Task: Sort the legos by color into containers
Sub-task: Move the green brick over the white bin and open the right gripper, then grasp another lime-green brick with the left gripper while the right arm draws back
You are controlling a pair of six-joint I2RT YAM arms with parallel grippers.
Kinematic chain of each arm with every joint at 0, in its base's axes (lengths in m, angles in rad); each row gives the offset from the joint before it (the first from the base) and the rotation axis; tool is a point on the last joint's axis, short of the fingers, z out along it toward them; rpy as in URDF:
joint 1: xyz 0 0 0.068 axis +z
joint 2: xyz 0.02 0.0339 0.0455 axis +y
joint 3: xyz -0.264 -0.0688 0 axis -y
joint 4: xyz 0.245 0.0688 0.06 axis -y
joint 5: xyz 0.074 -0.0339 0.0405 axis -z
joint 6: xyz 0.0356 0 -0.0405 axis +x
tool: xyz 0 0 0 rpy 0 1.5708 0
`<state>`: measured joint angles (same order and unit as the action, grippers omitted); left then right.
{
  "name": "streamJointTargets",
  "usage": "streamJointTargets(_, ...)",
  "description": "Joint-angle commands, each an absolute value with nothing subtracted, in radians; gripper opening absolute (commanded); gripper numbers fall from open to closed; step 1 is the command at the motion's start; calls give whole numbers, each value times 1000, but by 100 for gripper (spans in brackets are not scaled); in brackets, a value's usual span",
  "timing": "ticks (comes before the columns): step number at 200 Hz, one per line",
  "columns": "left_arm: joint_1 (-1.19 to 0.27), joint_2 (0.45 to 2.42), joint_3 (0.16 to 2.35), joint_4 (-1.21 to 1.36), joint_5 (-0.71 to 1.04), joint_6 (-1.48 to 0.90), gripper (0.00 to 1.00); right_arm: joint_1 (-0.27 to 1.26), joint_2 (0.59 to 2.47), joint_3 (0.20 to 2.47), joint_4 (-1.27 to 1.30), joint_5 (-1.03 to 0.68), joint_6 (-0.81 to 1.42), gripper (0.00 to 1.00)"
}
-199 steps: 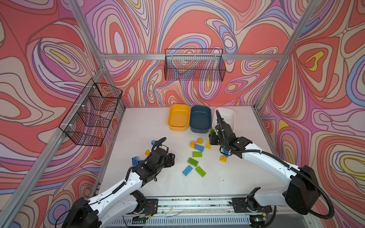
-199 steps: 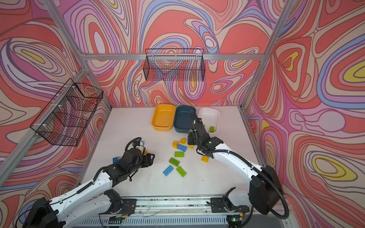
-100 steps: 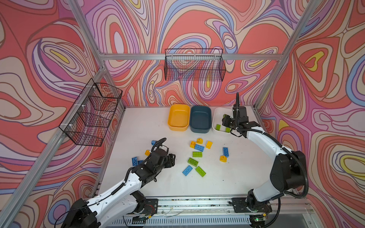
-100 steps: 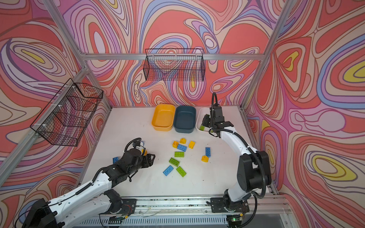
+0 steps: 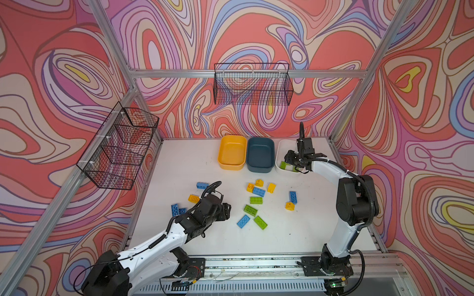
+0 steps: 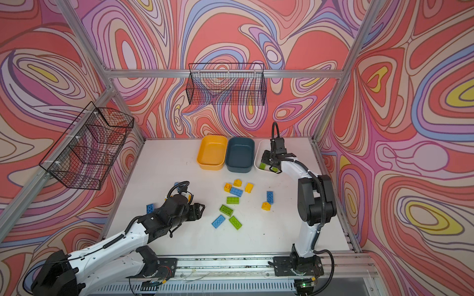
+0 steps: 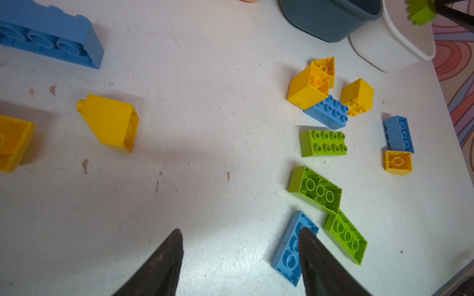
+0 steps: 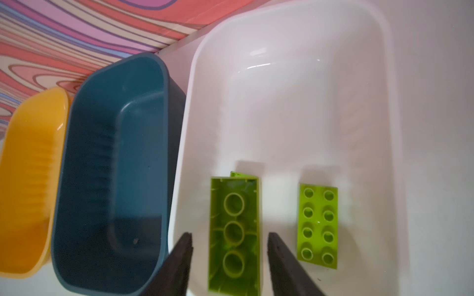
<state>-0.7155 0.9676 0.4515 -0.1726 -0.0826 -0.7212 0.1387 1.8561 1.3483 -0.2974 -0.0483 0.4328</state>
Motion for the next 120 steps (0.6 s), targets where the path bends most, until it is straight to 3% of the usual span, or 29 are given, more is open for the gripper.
streamJointTargets(1,-741,988,495,-198,-89,-693,72,135,1834,1374,-279,-49,422,66)
streamJointTargets(31,-780,1041,550,-174,-20,-614,82,135,1769,1338,-268,-61,416,80)
streamJointTargets(120,-845,1340,729,-236,70,-457,96,135,1329,1002,-120,-221,464,87)
